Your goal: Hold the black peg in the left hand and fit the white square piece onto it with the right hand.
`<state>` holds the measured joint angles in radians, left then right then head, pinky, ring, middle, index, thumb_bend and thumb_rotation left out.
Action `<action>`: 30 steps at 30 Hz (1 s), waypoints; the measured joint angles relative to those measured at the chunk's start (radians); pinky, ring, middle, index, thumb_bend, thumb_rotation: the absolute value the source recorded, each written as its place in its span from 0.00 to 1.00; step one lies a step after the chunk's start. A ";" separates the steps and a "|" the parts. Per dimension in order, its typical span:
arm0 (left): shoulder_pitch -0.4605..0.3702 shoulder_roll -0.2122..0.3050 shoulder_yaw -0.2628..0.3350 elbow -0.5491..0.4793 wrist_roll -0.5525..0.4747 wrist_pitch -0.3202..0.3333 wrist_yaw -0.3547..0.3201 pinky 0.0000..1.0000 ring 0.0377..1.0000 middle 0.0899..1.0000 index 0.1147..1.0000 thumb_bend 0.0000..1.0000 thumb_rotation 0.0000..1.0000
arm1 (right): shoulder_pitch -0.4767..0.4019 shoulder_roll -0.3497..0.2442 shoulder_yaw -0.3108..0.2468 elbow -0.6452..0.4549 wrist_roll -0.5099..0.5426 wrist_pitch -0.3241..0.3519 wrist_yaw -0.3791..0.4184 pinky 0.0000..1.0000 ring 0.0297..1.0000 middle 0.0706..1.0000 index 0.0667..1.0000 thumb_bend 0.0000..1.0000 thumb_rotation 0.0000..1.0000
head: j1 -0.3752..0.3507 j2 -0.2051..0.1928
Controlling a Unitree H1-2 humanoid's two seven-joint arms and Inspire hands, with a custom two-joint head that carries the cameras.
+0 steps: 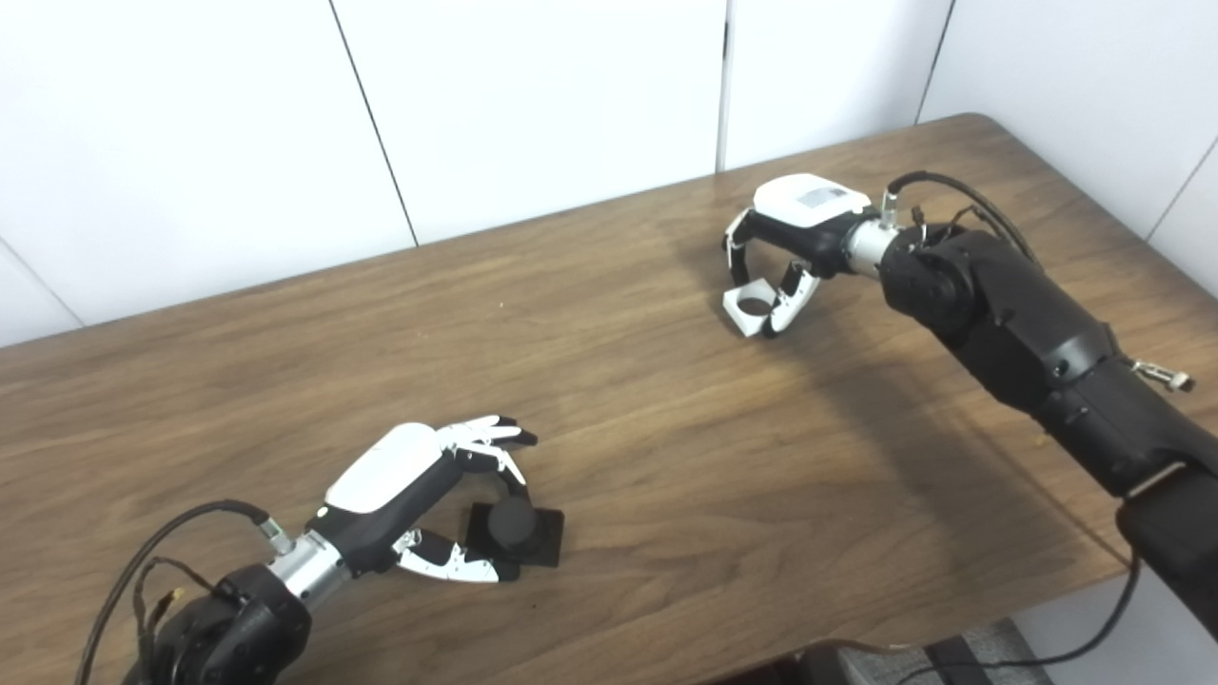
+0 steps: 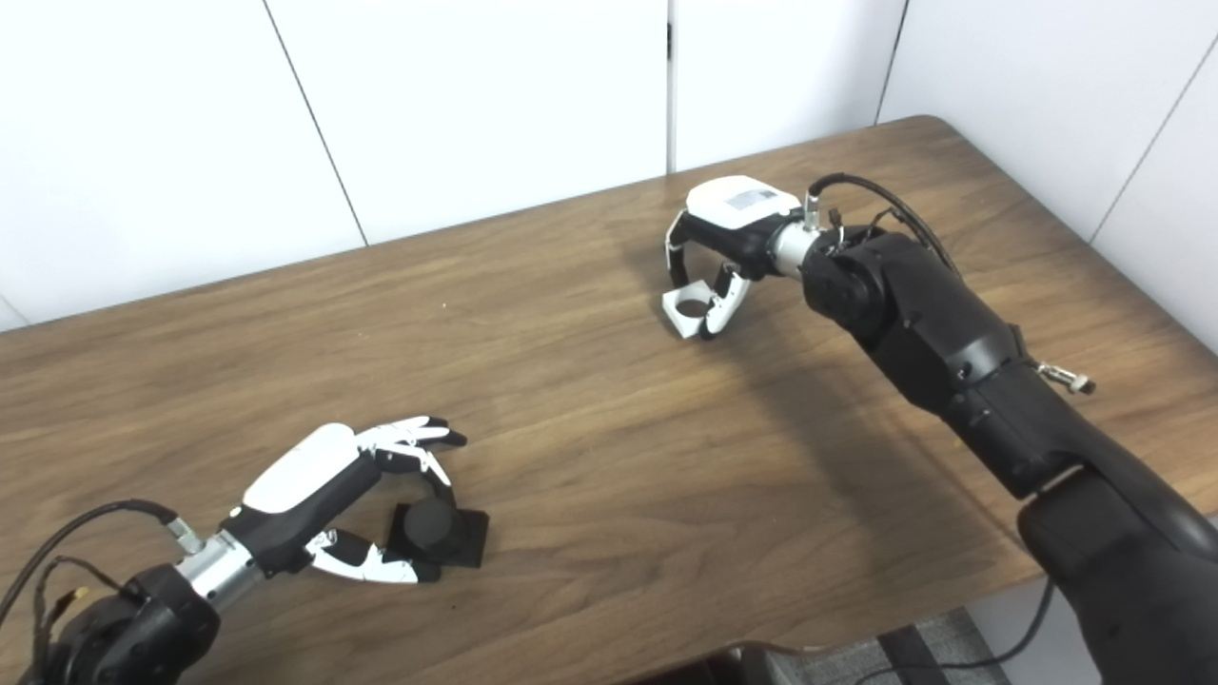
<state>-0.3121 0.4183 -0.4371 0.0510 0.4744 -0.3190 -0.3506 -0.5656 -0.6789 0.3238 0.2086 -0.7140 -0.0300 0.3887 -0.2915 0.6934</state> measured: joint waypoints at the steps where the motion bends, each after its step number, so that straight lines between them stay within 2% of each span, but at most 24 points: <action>1: 0.000 0.000 0.000 0.000 0.000 0.000 0.000 0.89 0.92 0.86 0.42 0.52 0.07 | 0.000 0.000 0.000 -0.001 0.000 -0.003 0.001 0.82 0.84 0.78 0.45 0.51 0.14 | 0.003 0.002; 9: -0.005 0.001 -0.006 0.000 0.000 0.000 0.000 0.88 0.92 0.86 0.43 0.52 0.07 | 0.001 0.000 -0.001 -0.031 0.001 -0.025 0.011 0.80 0.84 0.78 0.45 0.51 0.14 | 0.020 0.005; 17: -0.010 0.001 -0.011 0.003 0.000 0.000 0.000 0.89 0.92 0.86 0.43 0.52 0.07 | 0.012 0.000 -0.006 -0.071 0.013 -0.059 0.015 0.78 0.82 0.77 0.45 0.52 0.14 | 0.074 0.017; 30: -0.019 -0.004 -0.022 0.003 0.000 0.021 -0.005 0.90 0.93 0.87 0.43 0.52 0.07 | 0.030 0.000 -0.030 -0.173 0.059 -0.071 0.046 0.79 0.83 0.78 0.45 0.52 0.14 | 0.219 0.046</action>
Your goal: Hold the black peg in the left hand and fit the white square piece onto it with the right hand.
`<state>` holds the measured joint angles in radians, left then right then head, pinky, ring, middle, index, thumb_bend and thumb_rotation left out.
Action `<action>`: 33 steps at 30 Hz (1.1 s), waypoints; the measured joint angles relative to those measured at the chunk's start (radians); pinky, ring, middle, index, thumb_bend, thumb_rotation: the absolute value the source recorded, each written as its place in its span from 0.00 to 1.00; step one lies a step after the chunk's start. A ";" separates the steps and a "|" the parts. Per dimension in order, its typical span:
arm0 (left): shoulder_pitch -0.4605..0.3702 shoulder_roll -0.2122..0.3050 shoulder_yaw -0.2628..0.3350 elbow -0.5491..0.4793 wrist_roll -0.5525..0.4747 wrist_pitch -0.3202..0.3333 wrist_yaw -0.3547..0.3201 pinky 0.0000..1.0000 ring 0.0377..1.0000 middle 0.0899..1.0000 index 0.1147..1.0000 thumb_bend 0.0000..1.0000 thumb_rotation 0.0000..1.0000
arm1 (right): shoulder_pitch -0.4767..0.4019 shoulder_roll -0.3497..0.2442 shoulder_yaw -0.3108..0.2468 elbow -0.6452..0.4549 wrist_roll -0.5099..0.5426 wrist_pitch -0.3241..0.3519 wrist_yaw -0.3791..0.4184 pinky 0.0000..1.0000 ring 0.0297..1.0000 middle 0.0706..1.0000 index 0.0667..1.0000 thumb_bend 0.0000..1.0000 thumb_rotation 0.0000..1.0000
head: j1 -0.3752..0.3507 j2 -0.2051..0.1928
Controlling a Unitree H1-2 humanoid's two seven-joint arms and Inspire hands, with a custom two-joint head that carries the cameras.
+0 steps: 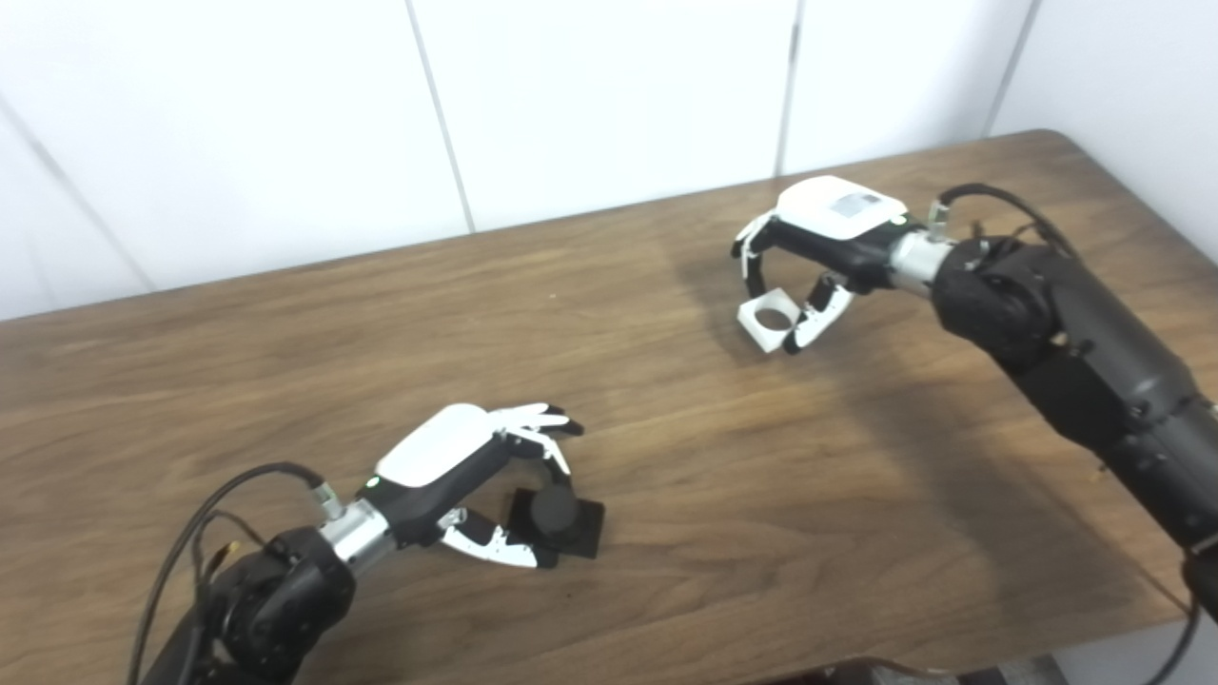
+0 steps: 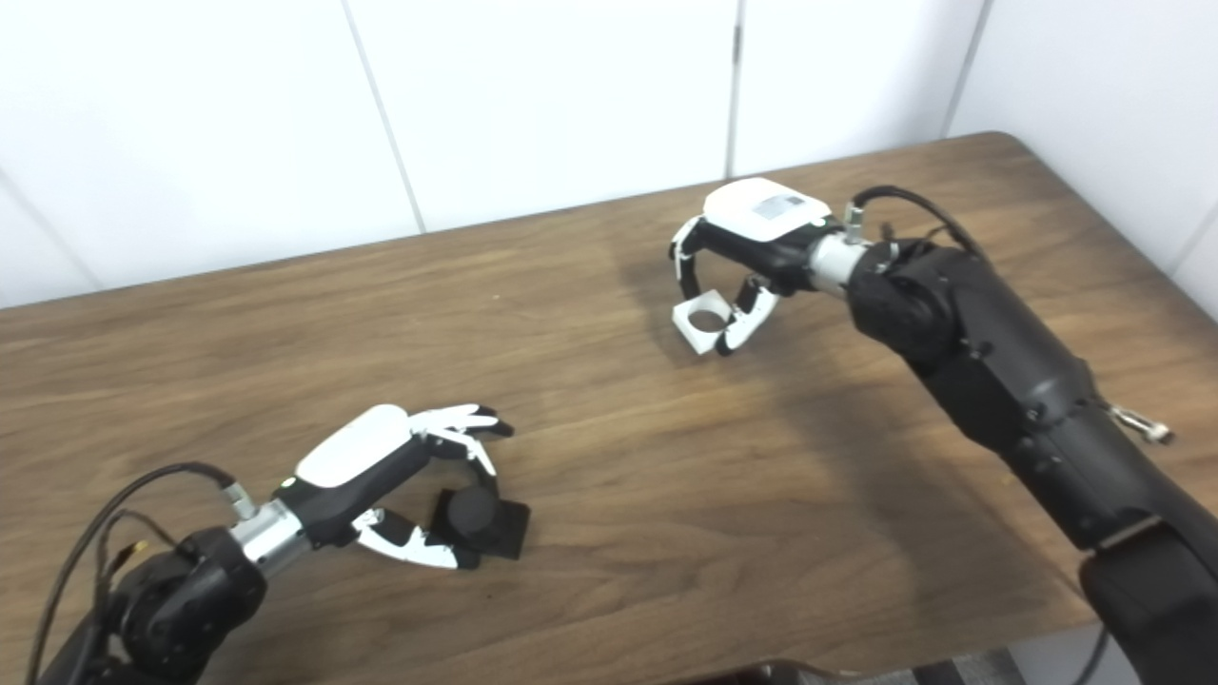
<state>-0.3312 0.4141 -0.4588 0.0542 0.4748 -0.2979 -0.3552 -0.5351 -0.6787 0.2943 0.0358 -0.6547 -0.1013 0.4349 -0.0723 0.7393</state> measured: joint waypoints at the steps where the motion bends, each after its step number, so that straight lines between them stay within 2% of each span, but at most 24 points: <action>1: -0.001 -0.001 -0.001 0.000 0.000 0.001 0.000 0.90 0.93 0.87 0.43 0.52 0.08 | 0.001 0.000 0.000 -0.008 0.004 -0.001 0.004 0.79 0.83 0.78 0.45 0.52 0.14 | 0.006 0.000; 9: -0.012 -0.004 -0.015 0.000 0.005 0.010 0.000 0.90 0.93 0.87 0.43 0.52 0.08 | 0.017 0.007 0.000 -0.084 0.046 -0.035 0.030 0.79 0.82 0.76 0.45 0.52 0.14 | 0.085 0.020; 16: -0.019 -0.018 -0.022 0.000 0.011 0.039 0.000 0.90 0.93 0.88 0.43 0.52 0.08 | 0.021 0.019 0.002 -0.121 0.059 -0.058 0.047 0.78 0.82 0.76 0.45 0.52 0.14 | 0.115 0.026; 29: -0.032 -0.033 -0.031 0.004 0.031 0.051 0.000 0.90 0.93 0.87 0.43 0.52 0.08 | 0.033 0.045 0.004 -0.288 0.103 -0.053 0.145 0.83 0.84 0.76 0.45 0.52 0.13 | 0.167 0.035; 33: -0.035 -0.037 -0.032 0.009 0.031 0.050 0.000 0.89 0.93 0.88 0.43 0.52 0.08 | 0.033 0.079 0.012 -0.322 0.119 -0.036 0.175 0.82 0.83 0.75 0.45 0.52 0.13 | 0.167 0.035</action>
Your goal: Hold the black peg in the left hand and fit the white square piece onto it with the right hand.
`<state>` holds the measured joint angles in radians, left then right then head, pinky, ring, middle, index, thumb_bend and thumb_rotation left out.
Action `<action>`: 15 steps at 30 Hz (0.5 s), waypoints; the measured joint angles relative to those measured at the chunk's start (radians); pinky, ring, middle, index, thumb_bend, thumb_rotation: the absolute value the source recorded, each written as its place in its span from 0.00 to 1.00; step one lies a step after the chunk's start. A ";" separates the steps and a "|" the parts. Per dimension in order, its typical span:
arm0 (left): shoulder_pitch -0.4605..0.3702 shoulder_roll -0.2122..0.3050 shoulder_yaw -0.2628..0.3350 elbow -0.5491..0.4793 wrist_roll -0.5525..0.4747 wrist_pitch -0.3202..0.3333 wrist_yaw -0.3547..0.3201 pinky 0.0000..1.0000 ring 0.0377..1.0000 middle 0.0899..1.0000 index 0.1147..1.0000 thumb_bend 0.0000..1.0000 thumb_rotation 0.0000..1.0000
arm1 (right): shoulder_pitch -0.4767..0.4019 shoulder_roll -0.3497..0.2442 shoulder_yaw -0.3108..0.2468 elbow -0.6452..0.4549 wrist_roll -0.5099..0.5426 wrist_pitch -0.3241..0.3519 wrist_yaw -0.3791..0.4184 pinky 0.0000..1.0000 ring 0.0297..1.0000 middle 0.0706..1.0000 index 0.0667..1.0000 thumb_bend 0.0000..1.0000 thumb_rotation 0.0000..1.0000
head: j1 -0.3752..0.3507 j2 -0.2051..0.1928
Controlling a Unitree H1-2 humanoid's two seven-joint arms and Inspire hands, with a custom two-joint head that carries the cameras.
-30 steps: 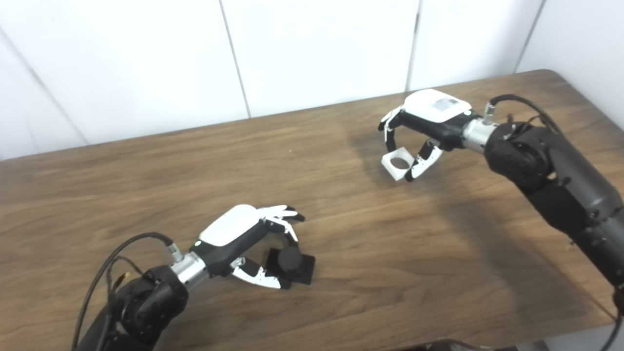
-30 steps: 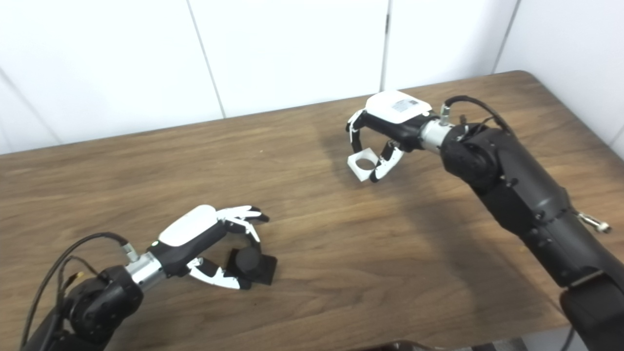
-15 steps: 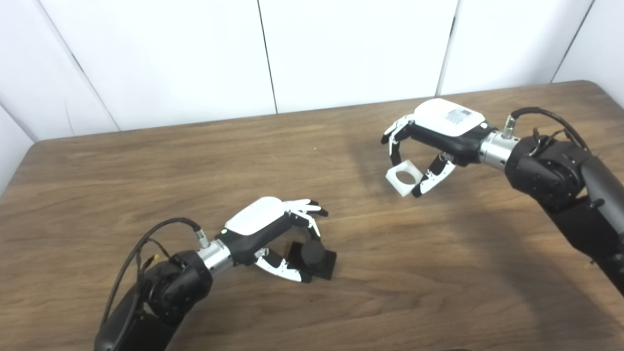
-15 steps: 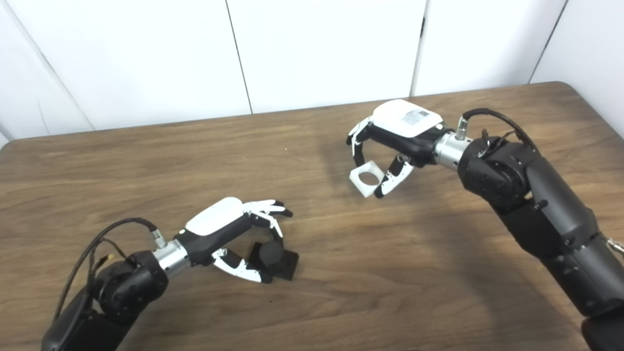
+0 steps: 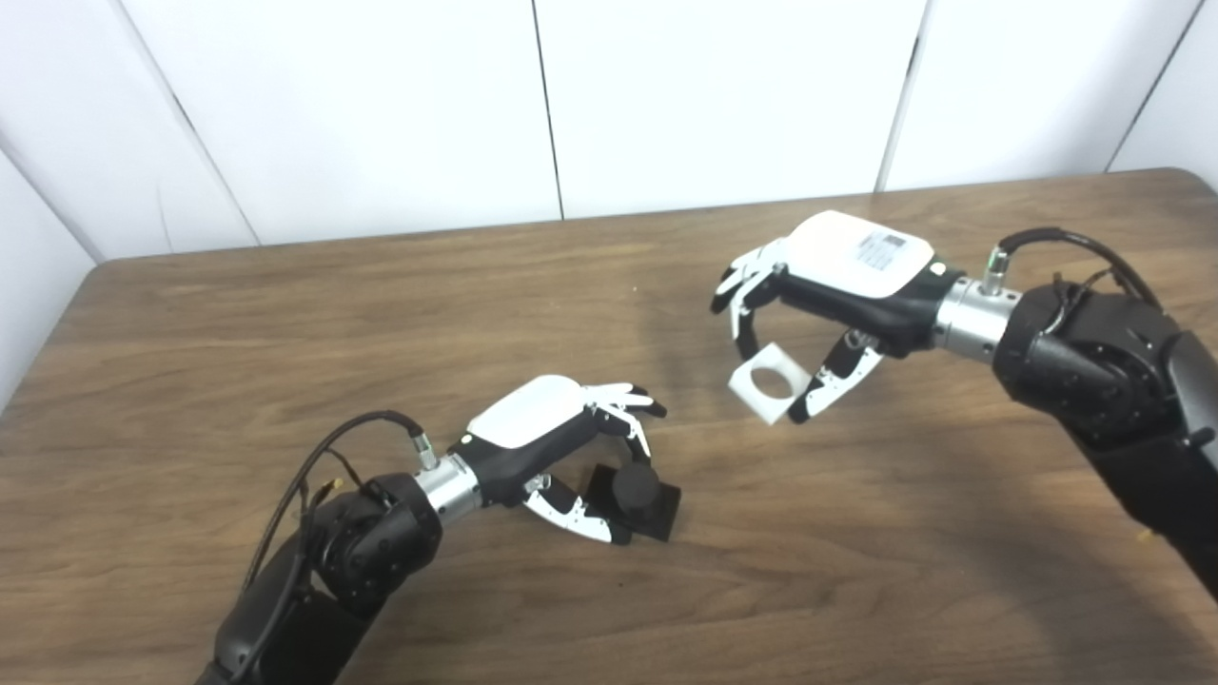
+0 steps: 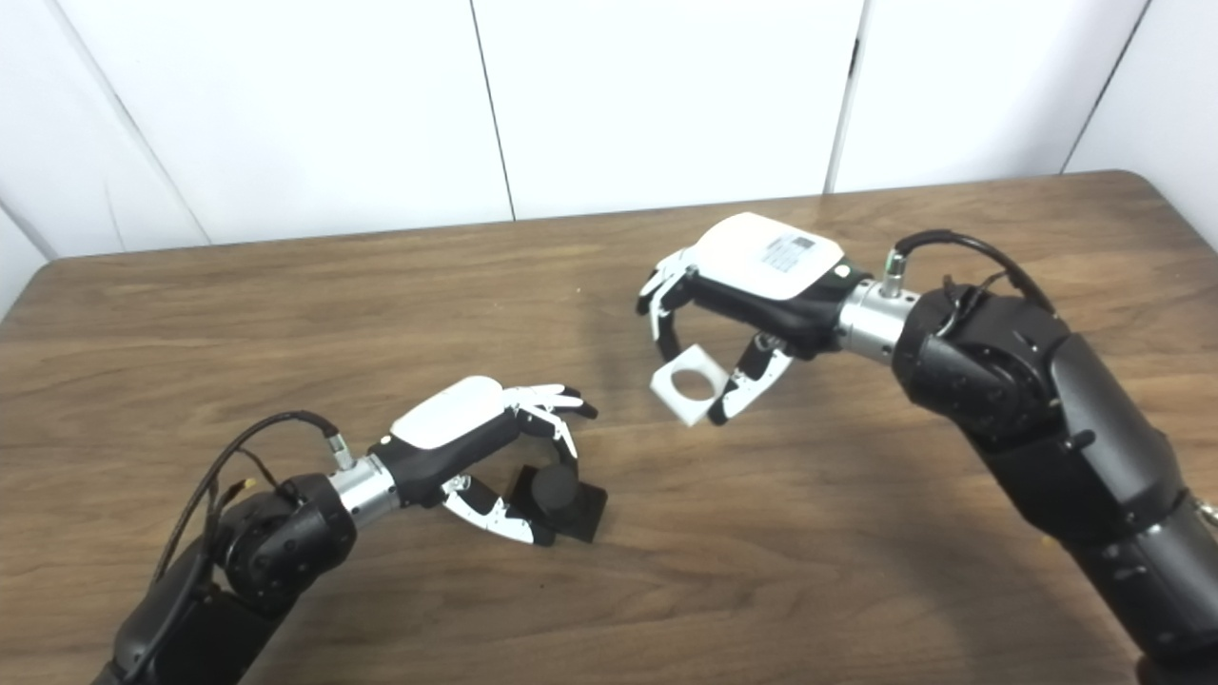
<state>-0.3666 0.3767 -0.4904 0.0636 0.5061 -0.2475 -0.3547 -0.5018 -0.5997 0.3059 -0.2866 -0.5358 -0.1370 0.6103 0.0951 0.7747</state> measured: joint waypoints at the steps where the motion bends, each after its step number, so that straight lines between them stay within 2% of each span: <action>1: 0.000 0.000 0.000 0.000 0.000 0.000 0.000 0.89 0.93 0.88 0.43 0.52 0.08 | 0.000 0.004 0.002 -0.007 0.002 0.000 0.008 0.82 0.83 0.75 0.45 0.52 0.13 | 0.000 0.002; 15: -0.003 -0.004 -0.001 0.004 0.000 0.000 0.001 0.90 0.93 0.87 0.43 0.52 0.08 | -0.001 0.071 0.023 -0.041 0.010 -0.003 0.042 0.78 0.82 0.75 0.45 0.52 0.14 | 0.000 0.003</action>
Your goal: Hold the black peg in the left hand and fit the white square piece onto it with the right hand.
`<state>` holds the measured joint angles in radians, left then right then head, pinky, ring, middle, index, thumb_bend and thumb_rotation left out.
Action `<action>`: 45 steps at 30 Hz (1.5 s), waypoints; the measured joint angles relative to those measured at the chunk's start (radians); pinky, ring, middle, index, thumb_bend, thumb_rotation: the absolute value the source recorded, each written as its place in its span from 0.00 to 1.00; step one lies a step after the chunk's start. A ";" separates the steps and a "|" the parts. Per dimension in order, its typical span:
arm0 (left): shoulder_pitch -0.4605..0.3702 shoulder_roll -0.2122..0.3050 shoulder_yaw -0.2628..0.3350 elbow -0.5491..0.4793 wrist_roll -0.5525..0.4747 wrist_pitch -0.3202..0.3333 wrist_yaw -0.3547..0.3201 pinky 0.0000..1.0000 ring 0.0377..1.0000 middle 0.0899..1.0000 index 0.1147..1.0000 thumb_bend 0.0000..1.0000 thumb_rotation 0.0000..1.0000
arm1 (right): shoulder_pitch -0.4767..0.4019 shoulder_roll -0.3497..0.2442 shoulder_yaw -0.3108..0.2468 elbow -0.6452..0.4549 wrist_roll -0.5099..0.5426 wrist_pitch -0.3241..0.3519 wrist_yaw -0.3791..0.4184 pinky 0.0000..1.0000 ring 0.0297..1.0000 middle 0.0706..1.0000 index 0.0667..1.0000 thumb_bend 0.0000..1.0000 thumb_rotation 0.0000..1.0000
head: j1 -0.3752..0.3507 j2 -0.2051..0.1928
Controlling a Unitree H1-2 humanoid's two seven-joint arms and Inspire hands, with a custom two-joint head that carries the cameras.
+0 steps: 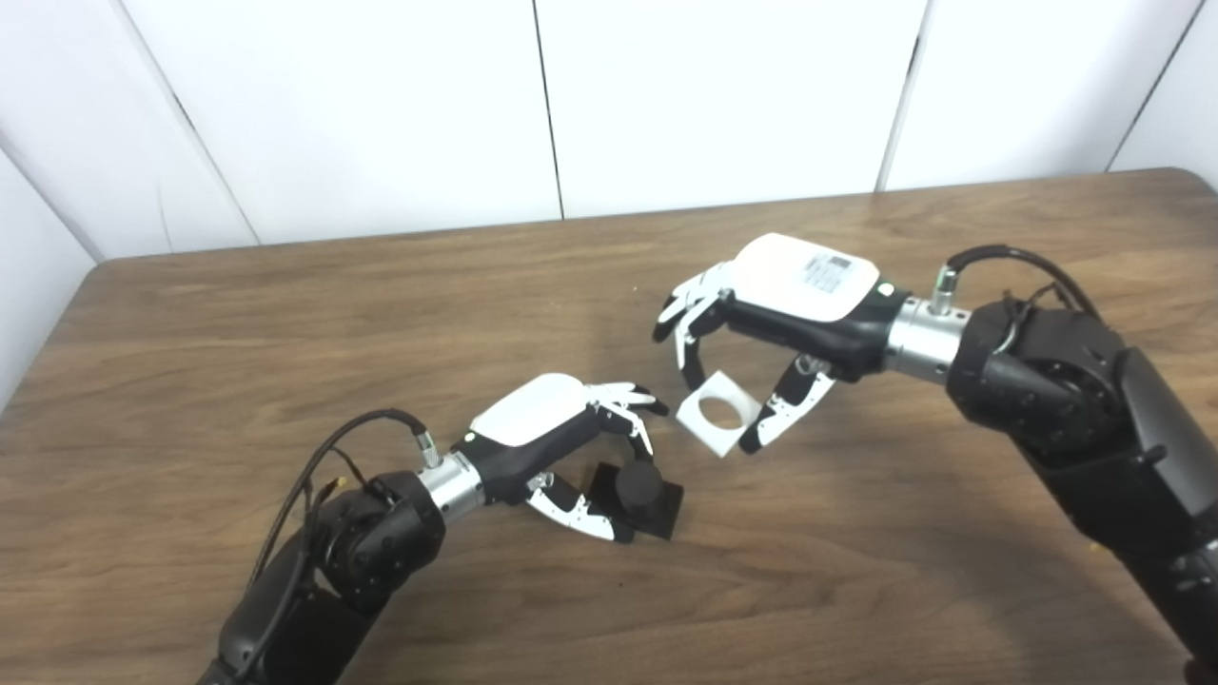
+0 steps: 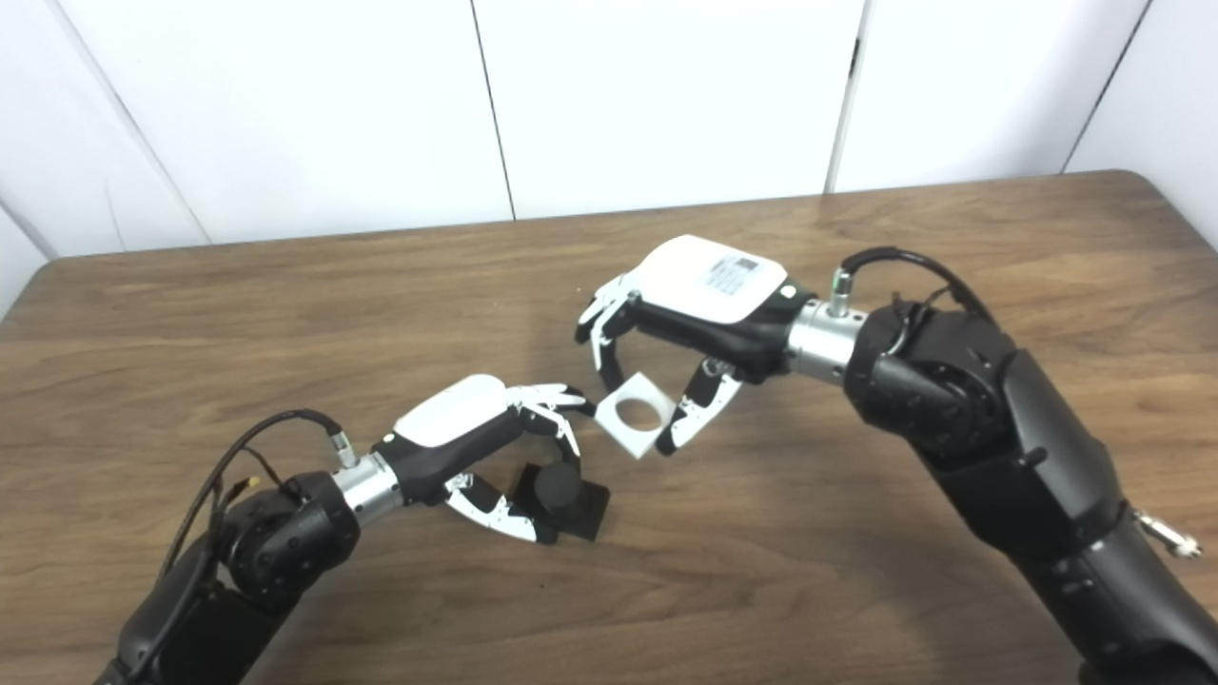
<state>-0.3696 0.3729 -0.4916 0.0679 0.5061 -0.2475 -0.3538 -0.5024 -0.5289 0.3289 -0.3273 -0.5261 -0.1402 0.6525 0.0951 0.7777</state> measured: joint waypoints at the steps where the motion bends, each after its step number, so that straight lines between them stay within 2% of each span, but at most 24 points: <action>1: 0.000 0.000 0.000 0.000 0.000 0.000 0.000 0.89 0.93 0.87 0.43 0.52 0.08 | 0.000 0.004 0.000 -0.002 0.003 0.000 0.000 0.78 0.82 0.75 0.45 0.52 0.14 | 0.000 0.000; 10: -0.003 -0.001 -0.001 0.001 0.002 0.000 0.000 0.88 0.92 0.87 0.43 0.52 0.08 | 0.000 0.046 0.026 -0.002 0.012 -0.003 0.004 0.80 0.83 0.76 0.45 0.52 0.14 | 0.003 0.002; 22: -0.004 -0.004 -0.002 0.001 0.002 0.007 -0.001 0.87 0.91 0.87 0.43 0.52 0.08 | 0.003 0.074 0.059 0.000 0.010 -0.017 0.016 0.81 0.83 0.76 0.45 0.52 0.14 | 0.006 0.005; 45: 0.001 -0.010 -0.001 0.000 0.004 0.022 0.004 0.88 0.92 0.87 0.43 0.52 0.08 | 0.012 0.092 0.081 0.054 0.005 -0.037 0.012 0.79 0.82 0.76 0.45 0.51 0.14 | 0.025 0.009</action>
<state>-0.3687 0.3631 -0.4922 0.0676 0.5101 -0.2252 -0.3500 -0.4908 -0.4372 0.4097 -0.2734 -0.5210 -0.1768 0.6647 0.1197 0.7869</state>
